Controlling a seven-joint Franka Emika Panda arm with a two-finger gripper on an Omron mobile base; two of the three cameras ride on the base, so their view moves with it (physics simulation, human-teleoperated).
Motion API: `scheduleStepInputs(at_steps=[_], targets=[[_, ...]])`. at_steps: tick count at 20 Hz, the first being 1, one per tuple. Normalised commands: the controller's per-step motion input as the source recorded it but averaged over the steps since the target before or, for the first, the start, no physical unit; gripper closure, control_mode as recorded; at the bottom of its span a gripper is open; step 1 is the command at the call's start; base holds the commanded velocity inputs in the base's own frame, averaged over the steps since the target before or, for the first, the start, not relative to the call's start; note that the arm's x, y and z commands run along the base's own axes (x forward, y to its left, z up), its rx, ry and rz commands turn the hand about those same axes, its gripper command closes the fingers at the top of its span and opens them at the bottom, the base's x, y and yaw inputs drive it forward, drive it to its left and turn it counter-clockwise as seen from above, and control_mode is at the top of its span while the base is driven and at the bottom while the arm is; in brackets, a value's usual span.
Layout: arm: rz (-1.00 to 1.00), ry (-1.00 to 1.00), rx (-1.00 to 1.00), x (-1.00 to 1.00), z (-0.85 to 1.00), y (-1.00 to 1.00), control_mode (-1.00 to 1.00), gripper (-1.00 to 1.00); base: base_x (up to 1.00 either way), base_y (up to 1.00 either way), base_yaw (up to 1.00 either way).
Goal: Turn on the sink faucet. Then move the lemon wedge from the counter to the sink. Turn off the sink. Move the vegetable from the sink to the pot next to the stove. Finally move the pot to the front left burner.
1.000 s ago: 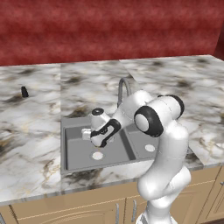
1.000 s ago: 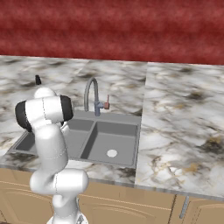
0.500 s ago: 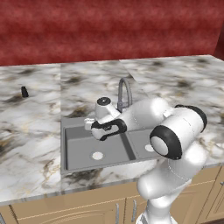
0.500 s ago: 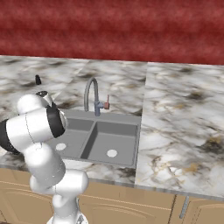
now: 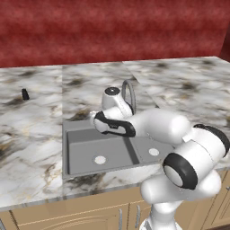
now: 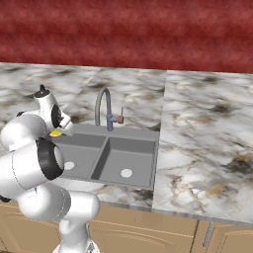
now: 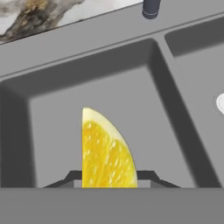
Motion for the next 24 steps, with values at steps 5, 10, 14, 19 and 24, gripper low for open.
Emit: scheduleStepInputs(at_steps=[5, 10, 14, 19, 24], targets=[[0.00, 0.00, 0.00, -0.47, 0.28, -0.24, -1.00, 1.00, 0.00, 0.00, 0.00], [0.00, 0.00, 0.00, -0.11, 0.01, -0.03, -1.00, 1.00, 0.00, 0.00, 0.00], [0.00, 0.00, 0.00, 0.00, 0.00, 0.00, -1.00, 1.00, 0.00, 0.00, 0.00], [-0.02, -0.04, -0.02, -0.16, 0.00, 0.04, -1.00, 1.00, 0.00, 0.00, 0.00], [-0.01, -0.02, 0.00, -0.10, 0.00, 0.00, 1.00, 1.00, -0.48, -0.03, -0.09]])
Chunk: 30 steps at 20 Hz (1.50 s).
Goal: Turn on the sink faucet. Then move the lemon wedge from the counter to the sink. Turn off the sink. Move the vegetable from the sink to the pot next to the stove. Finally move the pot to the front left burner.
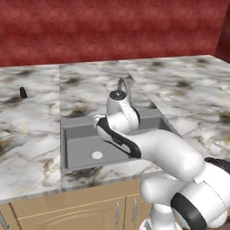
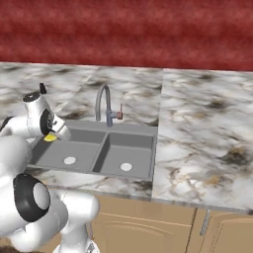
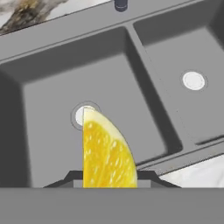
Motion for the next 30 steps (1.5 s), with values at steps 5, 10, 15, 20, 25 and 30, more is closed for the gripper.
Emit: scheduleStepInputs(at_steps=[5, 10, 15, 20, 25, 30], targets=[[0.00, 0.00, 0.00, 0.00, 0.00, 0.00, 1.00, 1.00, -0.50, -0.15, -0.23], [0.00, 0.00, 0.00, 0.00, 0.00, 0.00, 1.00, 1.00, -0.28, -0.08, -0.44], [0.00, 0.00, 0.00, 0.00, 0.00, 0.00, 1.00, 1.00, -0.19, -0.06, -0.55], [0.00, 0.00, 0.00, 0.00, 0.00, 0.00, 1.00, 1.00, -0.18, -0.03, -0.58], [0.00, 0.00, 0.00, 0.00, 0.00, 0.00, 1.00, 1.00, -0.12, -0.02, -0.59], [0.00, 0.00, 0.00, 0.00, 0.00, 0.00, 1.00, 1.00, -0.01, 0.00, -0.57]])
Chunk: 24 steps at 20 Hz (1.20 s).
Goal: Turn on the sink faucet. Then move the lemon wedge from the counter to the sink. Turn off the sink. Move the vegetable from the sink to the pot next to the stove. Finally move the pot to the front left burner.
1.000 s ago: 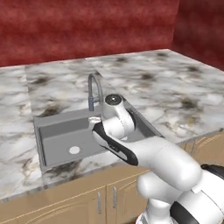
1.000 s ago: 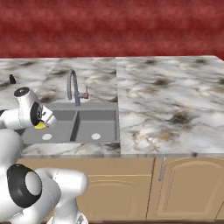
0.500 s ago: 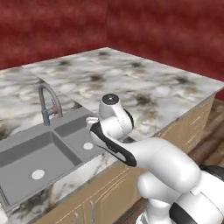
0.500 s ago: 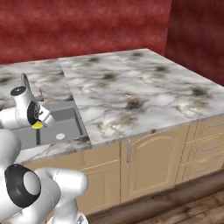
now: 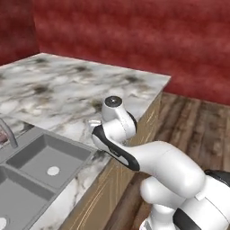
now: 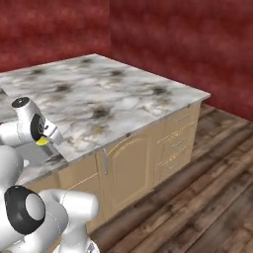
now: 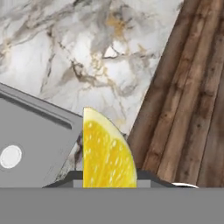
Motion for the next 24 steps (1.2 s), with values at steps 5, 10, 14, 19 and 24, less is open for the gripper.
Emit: scheduleStepInputs(at_steps=[5, 10, 14, 19, 24], targets=[[0.00, 0.00, 0.00, 0.00, 0.00, 0.00, 1.00, 1.00, 0.00, 0.00, -0.55], [0.00, 0.00, 0.00, 0.00, 0.00, 0.00, 1.00, 1.00, 0.00, 0.00, -0.53], [0.00, 0.00, 0.00, 0.00, 0.00, 0.00, 1.00, 1.00, 0.00, 0.00, -0.51], [0.00, 0.00, 0.00, 0.00, 0.00, 0.00, 1.00, 1.00, 0.00, 0.00, -0.50], [0.00, 0.00, 0.00, 0.00, 0.00, 0.00, 1.00, 1.00, 0.00, 0.00, -0.49]])
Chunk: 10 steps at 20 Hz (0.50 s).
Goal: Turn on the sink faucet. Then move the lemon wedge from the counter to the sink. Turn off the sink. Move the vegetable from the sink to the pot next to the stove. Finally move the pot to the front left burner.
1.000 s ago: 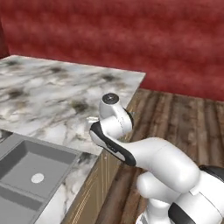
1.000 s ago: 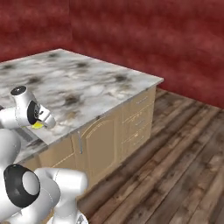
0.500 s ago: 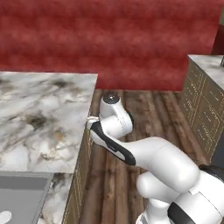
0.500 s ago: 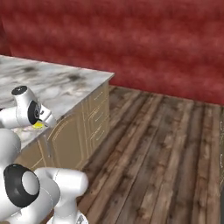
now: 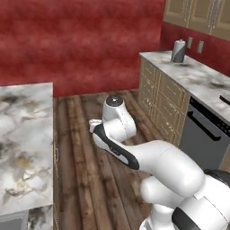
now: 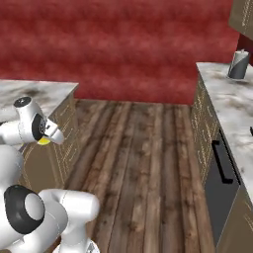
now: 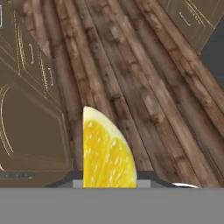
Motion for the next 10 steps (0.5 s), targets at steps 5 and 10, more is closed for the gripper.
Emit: scheduleStepInputs(at_steps=[5, 10], targets=[[0.00, 0.00, 0.00, 0.00, 0.00, 0.00, 1.00, 1.00, 0.00, 0.00, -0.49], [0.00, 0.00, 0.00, 0.00, 0.00, 0.00, 1.00, 1.00, 0.00, 0.01, -0.49]])
